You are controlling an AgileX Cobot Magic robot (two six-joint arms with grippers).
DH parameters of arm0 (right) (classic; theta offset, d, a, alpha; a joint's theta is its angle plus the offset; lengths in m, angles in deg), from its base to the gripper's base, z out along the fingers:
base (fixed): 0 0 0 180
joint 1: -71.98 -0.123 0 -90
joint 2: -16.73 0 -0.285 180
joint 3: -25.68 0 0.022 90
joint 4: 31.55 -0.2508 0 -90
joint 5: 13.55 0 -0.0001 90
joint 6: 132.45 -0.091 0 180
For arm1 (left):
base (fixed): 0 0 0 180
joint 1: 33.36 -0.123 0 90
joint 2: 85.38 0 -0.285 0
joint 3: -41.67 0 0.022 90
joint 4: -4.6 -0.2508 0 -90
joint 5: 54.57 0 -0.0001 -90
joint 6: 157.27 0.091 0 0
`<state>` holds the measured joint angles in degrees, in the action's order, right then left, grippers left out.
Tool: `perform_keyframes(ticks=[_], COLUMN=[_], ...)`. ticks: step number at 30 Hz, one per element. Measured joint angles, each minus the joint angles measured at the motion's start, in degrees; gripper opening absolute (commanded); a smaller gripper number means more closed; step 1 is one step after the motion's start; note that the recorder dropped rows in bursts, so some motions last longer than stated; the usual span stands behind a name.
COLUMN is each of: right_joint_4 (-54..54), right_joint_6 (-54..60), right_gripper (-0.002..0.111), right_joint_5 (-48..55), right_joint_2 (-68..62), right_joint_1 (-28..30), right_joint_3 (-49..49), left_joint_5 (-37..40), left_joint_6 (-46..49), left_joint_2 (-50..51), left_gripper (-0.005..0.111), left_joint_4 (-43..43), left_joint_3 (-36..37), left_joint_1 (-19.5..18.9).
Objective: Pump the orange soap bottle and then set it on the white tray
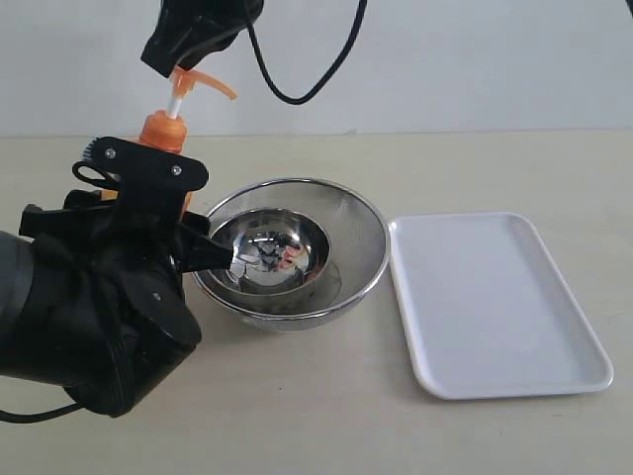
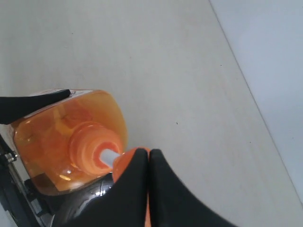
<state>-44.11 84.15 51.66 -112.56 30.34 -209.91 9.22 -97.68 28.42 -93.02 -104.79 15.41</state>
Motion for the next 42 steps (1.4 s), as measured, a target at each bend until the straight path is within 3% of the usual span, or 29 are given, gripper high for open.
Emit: perform_keyframes(ticks=[42], right_joint_4=[-3.2], right_joint_6=[-0.2], right_gripper=[0.000], right_joint_5=[0.6], right_joint_2=[-1.3], right_joint_1=[0.4], right_joint_3=[-0.7], left_joint_5=[0.8], left_joint_6=[1.0], left_joint_2=[0.0], left_gripper=[0.005], left_joint_4=[1.6], left_joint_3=[0.0], left_joint_1=[0.0])
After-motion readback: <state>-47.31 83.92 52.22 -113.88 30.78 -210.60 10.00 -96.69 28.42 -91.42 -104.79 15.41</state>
